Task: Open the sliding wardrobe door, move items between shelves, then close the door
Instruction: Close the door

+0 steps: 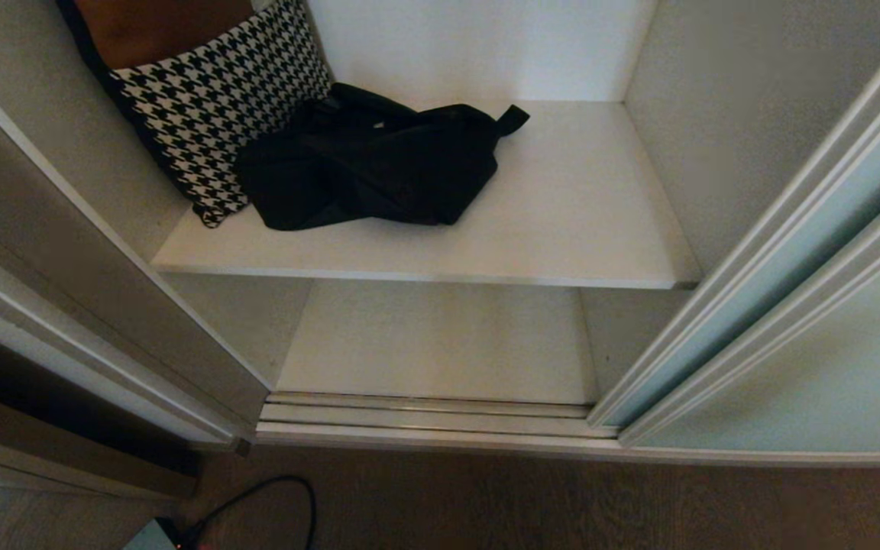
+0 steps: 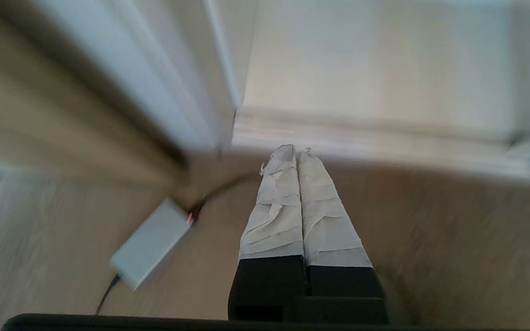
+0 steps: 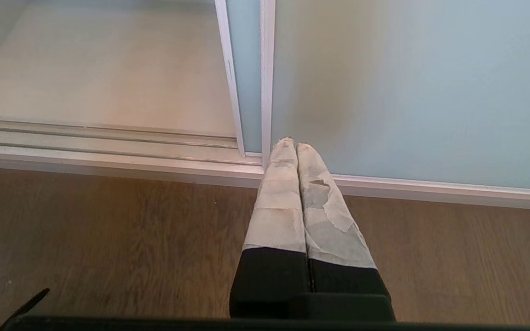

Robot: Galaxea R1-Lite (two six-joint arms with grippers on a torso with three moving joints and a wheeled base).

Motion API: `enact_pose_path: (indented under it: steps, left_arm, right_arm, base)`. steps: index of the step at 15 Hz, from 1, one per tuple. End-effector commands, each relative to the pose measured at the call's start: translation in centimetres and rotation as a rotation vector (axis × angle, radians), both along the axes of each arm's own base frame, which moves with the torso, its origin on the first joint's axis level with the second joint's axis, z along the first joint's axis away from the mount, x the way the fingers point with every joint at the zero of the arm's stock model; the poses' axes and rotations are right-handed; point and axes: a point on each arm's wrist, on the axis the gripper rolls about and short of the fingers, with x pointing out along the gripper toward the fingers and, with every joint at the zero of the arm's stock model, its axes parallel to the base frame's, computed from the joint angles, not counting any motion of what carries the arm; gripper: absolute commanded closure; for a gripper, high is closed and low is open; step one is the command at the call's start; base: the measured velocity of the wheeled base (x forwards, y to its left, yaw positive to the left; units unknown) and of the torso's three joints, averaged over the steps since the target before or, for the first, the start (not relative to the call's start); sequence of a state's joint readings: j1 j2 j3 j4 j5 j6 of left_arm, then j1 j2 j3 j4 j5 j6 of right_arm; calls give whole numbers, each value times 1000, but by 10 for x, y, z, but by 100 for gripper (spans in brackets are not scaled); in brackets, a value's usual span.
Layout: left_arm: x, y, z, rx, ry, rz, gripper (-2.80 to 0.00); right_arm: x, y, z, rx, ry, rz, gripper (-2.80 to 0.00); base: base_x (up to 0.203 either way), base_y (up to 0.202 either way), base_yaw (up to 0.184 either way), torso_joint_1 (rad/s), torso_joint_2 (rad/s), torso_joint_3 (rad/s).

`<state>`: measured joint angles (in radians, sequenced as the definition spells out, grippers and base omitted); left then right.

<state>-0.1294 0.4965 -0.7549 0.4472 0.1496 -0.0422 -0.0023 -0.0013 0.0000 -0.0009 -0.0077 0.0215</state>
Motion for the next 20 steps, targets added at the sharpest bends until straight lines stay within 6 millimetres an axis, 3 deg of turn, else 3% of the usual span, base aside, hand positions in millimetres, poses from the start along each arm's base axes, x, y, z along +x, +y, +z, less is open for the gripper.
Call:
enact_pose_path:
  steps: [1, 5, 7, 11, 14, 20]
  left_arm:
    - [-24, 3, -56, 3, -6, 23, 0]
    - [-8, 0, -95, 9, 73, 21, 0]
    - [-5, -3, -107, 28, 51, 58, 0]
    - [-9, -6, -151, 80, -86, -23, 0]
    - [-10, -6, -166, 132, -173, -44, 0]
    - [-9, -6, -167, 123, -175, -45, 0]
  right_arm:
    - [0, 0, 0, 0, 1, 0, 0]
    - [0, 0, 0, 0, 3, 0, 0]
    - [0, 0, 0, 0, 1, -1, 0]
    - [0, 0, 0, 1, 2, 1, 0]
    - [0, 0, 0, 0, 3, -1, 0]
    - [0, 0, 0, 1, 3, -1, 0]
  base:
    - [0, 0, 0, 0, 0, 0]
    - [0, 0, 0, 0, 0, 0]
    - [0, 0, 0, 0, 0, 0]
    - [0, 0, 0, 0, 0, 0]
    - [0, 0, 0, 0, 0, 0]
    - [0, 0, 0, 0, 0, 0]
